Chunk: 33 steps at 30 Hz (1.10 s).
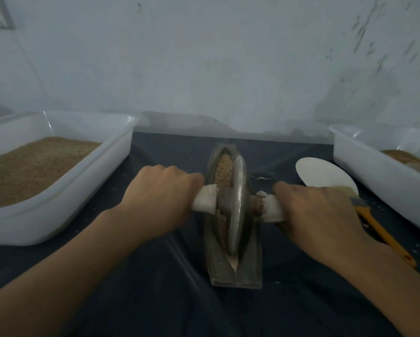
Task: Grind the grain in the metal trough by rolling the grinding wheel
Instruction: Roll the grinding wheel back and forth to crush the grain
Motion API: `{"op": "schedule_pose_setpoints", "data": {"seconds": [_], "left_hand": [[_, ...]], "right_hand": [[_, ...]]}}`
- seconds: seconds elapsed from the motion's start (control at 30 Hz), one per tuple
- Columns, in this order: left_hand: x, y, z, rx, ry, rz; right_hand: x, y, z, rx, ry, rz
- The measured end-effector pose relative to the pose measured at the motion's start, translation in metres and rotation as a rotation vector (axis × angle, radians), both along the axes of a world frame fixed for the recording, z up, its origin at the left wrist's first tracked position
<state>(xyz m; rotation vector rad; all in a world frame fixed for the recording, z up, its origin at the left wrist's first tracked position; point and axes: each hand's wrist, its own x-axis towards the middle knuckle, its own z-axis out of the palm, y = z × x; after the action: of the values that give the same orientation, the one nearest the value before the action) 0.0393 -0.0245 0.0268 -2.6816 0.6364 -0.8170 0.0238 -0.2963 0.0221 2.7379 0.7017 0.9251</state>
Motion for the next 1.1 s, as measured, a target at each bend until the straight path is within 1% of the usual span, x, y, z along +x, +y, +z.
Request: {"op": "schedule_pose_setpoints", "data": {"seconds": [0.07,0.13,0.27,0.37,0.47,0.53,0.63,0.7,0.77,0.83,0.93,1.1], "left_hand": [[0.009,-0.002,-0.003,-0.029,0.060,0.080],[0.024,-0.003,-0.006,-0.062,0.083,0.138],[0.058,-0.006,-0.007,-0.082,0.096,0.174],[0.071,-0.010,-0.003,-0.075,0.099,0.190],[0.056,-0.012,-0.001,-0.070,0.098,0.193],[0.037,-0.011,-0.001,-0.072,0.109,0.178],[0.004,-0.008,0.003,-0.030,0.079,0.106],[-0.009,-0.006,0.007,0.018,0.020,0.055],[-0.011,-0.005,0.009,0.035,0.018,0.057],[-0.002,-0.005,0.002,0.004,0.058,0.091],[0.020,-0.008,-0.005,-0.058,0.078,0.142],[0.057,-0.015,-0.007,-0.087,0.041,0.192]], "right_hand": [[0.014,-0.001,-0.001,-0.025,-0.004,-0.067],[0.038,0.003,-0.002,-0.098,-0.007,-0.149],[0.088,0.008,-0.005,-0.048,0.022,-0.178],[0.099,0.012,-0.004,-0.041,0.021,-0.190],[0.080,0.009,-0.003,-0.062,0.039,-0.181],[0.055,0.004,-0.004,-0.103,0.006,-0.146],[0.013,-0.005,-0.001,-0.039,0.001,-0.044],[-0.004,-0.010,0.000,-0.017,0.034,-0.039],[-0.007,-0.012,0.000,-0.022,0.054,-0.064],[0.002,-0.009,-0.002,-0.043,0.058,-0.088],[0.038,0.000,-0.005,-0.105,0.017,-0.129],[0.092,0.010,-0.006,-0.056,0.047,-0.195]]}}
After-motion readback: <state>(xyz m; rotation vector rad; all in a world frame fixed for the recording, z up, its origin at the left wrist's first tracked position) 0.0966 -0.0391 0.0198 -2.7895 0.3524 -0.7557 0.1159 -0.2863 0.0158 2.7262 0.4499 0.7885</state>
